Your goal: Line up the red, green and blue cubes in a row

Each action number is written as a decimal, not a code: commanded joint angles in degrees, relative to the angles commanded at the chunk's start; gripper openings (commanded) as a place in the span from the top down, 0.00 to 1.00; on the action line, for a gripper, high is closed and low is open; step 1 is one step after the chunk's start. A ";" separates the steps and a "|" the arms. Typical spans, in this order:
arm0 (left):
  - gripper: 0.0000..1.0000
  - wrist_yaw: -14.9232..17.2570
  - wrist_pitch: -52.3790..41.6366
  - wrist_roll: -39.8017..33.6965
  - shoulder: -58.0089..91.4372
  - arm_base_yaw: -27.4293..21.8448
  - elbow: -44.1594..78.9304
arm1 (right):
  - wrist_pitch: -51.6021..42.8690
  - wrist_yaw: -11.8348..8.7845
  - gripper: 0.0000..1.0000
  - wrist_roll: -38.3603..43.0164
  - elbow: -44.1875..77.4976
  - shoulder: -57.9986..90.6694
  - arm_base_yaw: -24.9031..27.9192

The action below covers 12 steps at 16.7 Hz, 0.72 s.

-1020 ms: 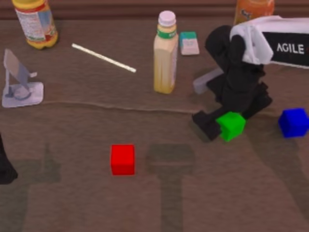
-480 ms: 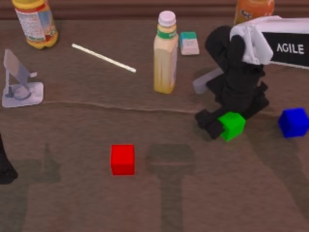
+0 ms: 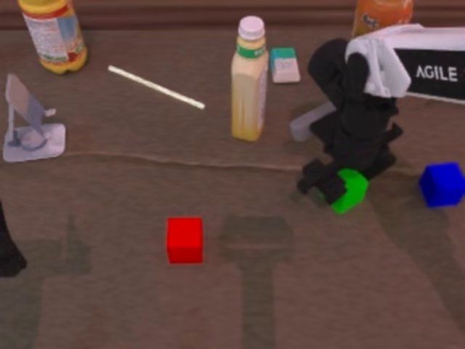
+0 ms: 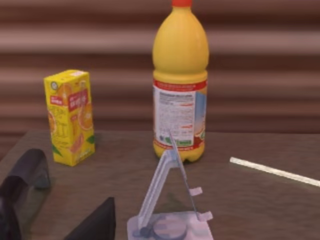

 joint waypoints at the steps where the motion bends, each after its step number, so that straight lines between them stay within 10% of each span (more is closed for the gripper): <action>1: 0.00 0.00 0.00 0.00 0.00 0.00 0.00 | 0.00 0.00 1.00 0.00 0.00 0.00 0.00; 12: 0.00 0.00 0.00 0.00 0.00 0.00 0.00 | -2.53 -0.05 1.00 0.01 2.06 -1.15 0.04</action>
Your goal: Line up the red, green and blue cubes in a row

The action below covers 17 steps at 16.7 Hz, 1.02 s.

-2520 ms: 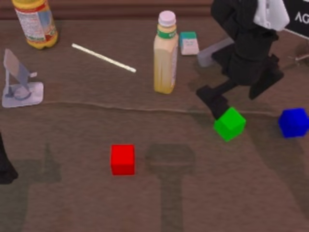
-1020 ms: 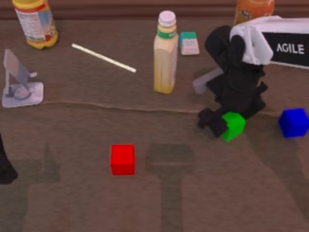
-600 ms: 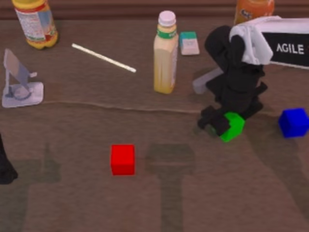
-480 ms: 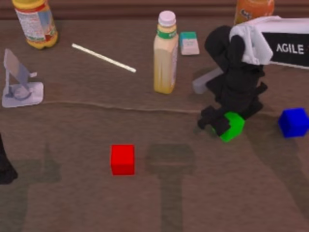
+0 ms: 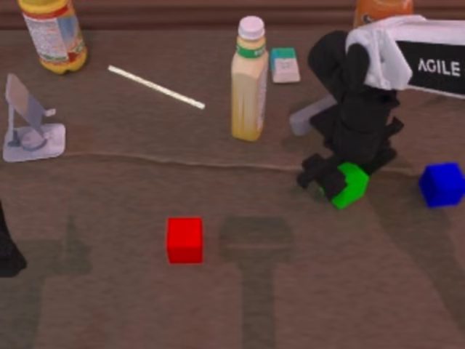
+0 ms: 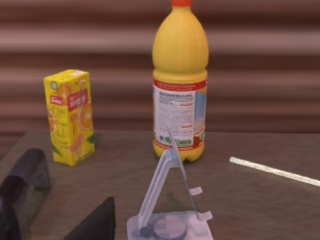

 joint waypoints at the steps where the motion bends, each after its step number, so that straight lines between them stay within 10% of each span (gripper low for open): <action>1: 0.00 0.00 0.00 0.00 0.00 0.00 0.00 | -1.88 -0.01 1.00 0.04 1.26 -0.56 0.02; 17: 0.00 0.00 0.00 0.00 0.00 0.00 0.00 | -12.58 0.04 1.00 12.91 9.18 -2.70 5.50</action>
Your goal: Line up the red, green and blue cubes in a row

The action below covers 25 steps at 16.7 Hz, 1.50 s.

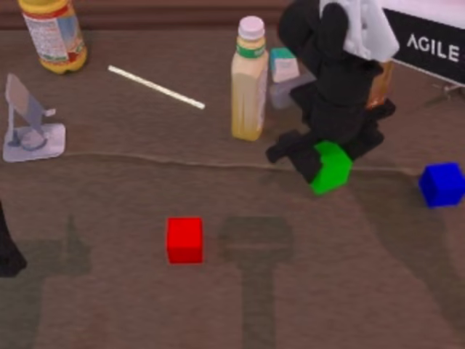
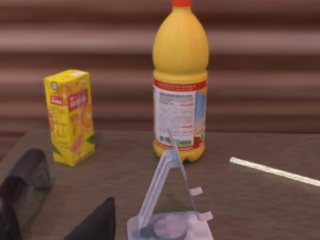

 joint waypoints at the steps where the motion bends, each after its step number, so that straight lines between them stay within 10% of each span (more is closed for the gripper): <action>1: 0.00 0.00 0.00 0.00 0.00 0.00 0.00 | -0.37 0.02 1.00 3.80 0.31 0.06 1.43; 11: 0.00 0.00 0.00 0.00 0.00 0.00 0.00 | -3.06 0.20 1.00 40.23 2.20 -0.92 14.94; 25: 0.00 0.00 0.00 0.00 0.00 0.00 0.00 | 9.55 0.23 1.00 41.79 -7.22 1.62 15.65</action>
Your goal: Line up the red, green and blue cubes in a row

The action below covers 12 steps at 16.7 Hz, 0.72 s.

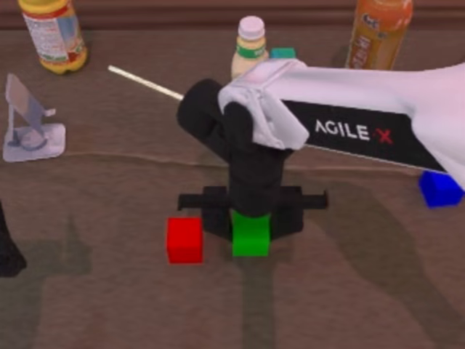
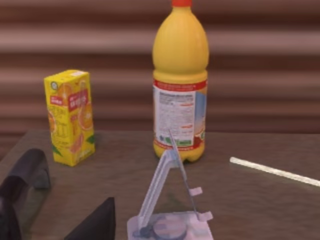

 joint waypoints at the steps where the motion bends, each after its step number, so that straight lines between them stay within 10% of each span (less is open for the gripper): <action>1: 0.00 0.00 0.00 0.00 0.00 0.00 0.00 | 1.03 0.02 1.00 0.01 -0.91 0.31 0.07; 5: 0.00 0.00 0.00 0.00 0.00 0.00 0.00 | 1.46 0.03 1.00 0.02 -1.30 0.45 0.11; 12: 0.00 0.00 0.00 0.00 0.00 0.00 0.00 | 1.46 0.03 0.47 0.02 -1.30 0.45 0.11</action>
